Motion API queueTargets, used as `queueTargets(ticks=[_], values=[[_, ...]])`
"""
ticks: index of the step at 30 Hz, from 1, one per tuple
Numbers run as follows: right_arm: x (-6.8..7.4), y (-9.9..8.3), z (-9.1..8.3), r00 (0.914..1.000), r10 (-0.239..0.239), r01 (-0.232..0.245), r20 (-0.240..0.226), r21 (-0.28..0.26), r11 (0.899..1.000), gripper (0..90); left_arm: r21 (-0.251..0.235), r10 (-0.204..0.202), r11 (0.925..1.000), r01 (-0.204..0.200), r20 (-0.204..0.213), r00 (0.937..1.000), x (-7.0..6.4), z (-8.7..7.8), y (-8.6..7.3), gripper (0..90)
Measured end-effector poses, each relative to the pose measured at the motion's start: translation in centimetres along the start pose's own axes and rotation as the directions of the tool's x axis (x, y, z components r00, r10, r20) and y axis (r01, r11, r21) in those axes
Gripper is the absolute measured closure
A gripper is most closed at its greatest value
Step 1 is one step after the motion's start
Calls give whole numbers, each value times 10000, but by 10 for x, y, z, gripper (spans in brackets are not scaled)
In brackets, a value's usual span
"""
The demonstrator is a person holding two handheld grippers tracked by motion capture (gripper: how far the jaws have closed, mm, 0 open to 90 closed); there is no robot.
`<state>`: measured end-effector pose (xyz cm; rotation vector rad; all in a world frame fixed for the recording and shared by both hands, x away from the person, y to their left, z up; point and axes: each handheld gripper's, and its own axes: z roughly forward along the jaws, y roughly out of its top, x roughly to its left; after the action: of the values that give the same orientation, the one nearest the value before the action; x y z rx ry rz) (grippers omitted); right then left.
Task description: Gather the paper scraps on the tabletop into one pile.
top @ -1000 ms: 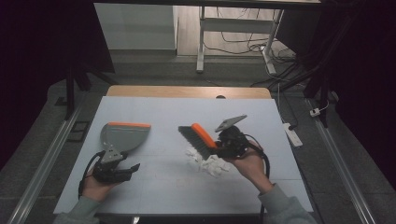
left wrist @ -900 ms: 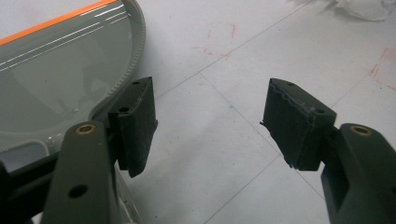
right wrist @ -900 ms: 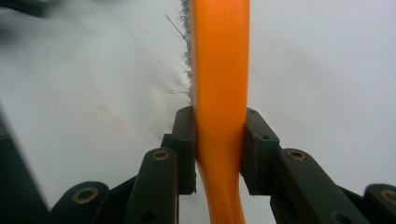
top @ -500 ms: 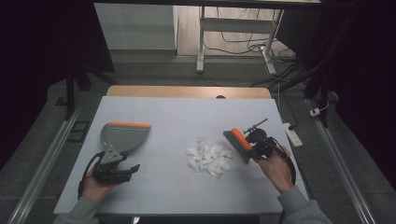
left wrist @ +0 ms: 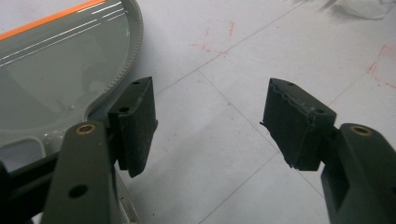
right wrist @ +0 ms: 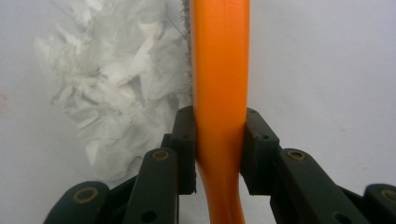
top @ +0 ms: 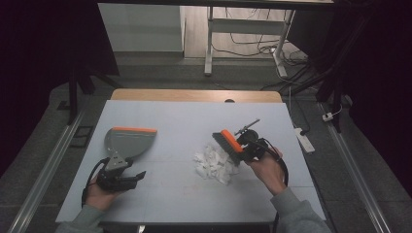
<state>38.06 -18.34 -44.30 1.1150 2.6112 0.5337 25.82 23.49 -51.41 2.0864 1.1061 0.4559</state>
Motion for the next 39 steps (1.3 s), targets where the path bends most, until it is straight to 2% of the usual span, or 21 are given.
queueTargets(ticks=[7, 12, 18, 24, 33, 39], values=[[-25, -20, -17, 9972, 736, -741, -97, -844, 9937, 699, 73, 23, 10000, -23, -46, 10000, 0, 2, 1, 355], [-33, -36, -26, 9945, 992, -1028, -331, -1357, 9854, 700, 75, 18, 10000, -17, -95, 10000, -2, 1, 1, 355], [-33, -47, -33, 9953, 747, -852, -612, -1921, 9777, 699, 79, 24, 10000, -23, -139, 9999, -2, 2, 2, 355], [-34, -53, -34, 9958, 535, -689, -740, -2244, 9721, 699, 14, -72, 10000, 72, -158, 9998, -3, 1, 4, 355], [-46, -79, -30, 9977, 384, -514, -559, -2543, 9657, 699, 8, -56, 10000, 56, -182, 9998, -3, 5, 8, 354], [-53, -102, -32, 9978, 548, -637, -380, -3036, 9507, 699, -2, -41, 10000, 41, -105, 9999, -2, 7, 9, 354]])
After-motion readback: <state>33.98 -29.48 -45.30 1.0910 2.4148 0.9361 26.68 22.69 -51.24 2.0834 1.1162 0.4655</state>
